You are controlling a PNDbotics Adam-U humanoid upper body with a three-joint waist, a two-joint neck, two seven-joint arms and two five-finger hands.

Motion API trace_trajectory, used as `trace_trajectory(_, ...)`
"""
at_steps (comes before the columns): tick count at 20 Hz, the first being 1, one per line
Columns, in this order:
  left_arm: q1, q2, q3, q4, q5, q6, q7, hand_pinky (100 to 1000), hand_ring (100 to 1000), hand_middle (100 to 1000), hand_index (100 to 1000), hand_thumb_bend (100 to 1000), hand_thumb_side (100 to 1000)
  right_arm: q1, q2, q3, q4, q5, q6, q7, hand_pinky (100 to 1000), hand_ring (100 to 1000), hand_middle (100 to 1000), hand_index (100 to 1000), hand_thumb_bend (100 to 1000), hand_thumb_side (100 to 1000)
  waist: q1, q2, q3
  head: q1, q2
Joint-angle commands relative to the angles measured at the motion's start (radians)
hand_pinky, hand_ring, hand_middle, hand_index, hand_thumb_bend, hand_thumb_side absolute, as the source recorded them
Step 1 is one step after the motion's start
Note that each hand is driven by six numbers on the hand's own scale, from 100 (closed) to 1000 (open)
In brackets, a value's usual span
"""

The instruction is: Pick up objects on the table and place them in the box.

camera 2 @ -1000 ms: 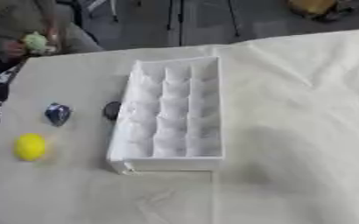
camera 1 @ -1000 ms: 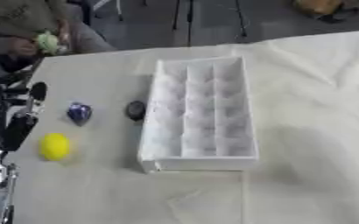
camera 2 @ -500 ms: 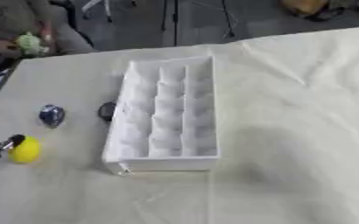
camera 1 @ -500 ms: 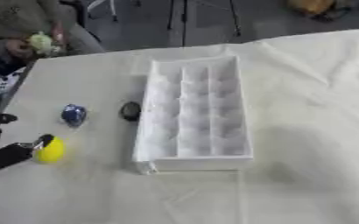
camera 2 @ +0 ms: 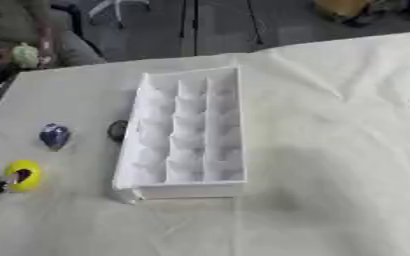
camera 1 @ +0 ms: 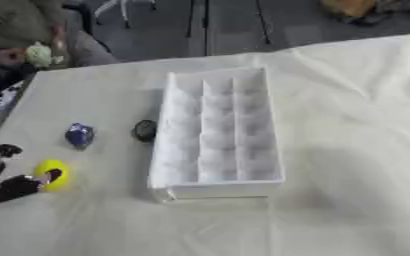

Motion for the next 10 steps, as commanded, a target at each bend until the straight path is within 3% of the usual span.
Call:
trace_trajectory(1,-0.022,0.021,-0.007,0.04,0.025,-0.012,0.043,673,725,776,843,783,639,-0.008,-0.012,-0.003,-0.025,0.0,-0.002,0.0,738,637,697,877,251,676,-0.001,-0.014,-0.001,0.001,-0.01)
trace_trajectory(6,-0.046,0.019,-0.022,0.101,0.028,-0.024,0.045,629,675,755,832,780,618,-0.01,-0.011,-0.002,-0.025,-0.001,-0.004,0.002,738,637,697,877,250,676,-0.003,-0.012,-0.004,0.002,-0.014)
trace_trajectory(7,-0.048,0.02,-0.024,0.109,0.028,-0.025,0.041,617,658,747,825,829,579,-0.01,-0.011,-0.002,-0.025,-0.001,-0.004,0.002,738,637,697,877,250,676,-0.003,-0.012,-0.004,0.002,-0.014)
trace_trajectory(8,-0.05,0.02,-0.026,0.118,0.027,-0.027,0.032,614,652,746,824,775,612,-0.01,-0.012,-0.002,-0.025,-0.001,-0.005,0.002,738,637,697,877,250,676,-0.003,-0.011,-0.004,0.002,-0.015)
trace_trajectory(10,-0.053,0.022,-0.03,0.131,0.022,-0.029,0.014,584,607,733,813,756,602,-0.011,-0.011,-0.002,-0.025,-0.001,-0.005,0.003,738,637,697,877,249,676,-0.004,-0.011,-0.005,0.002,-0.016)
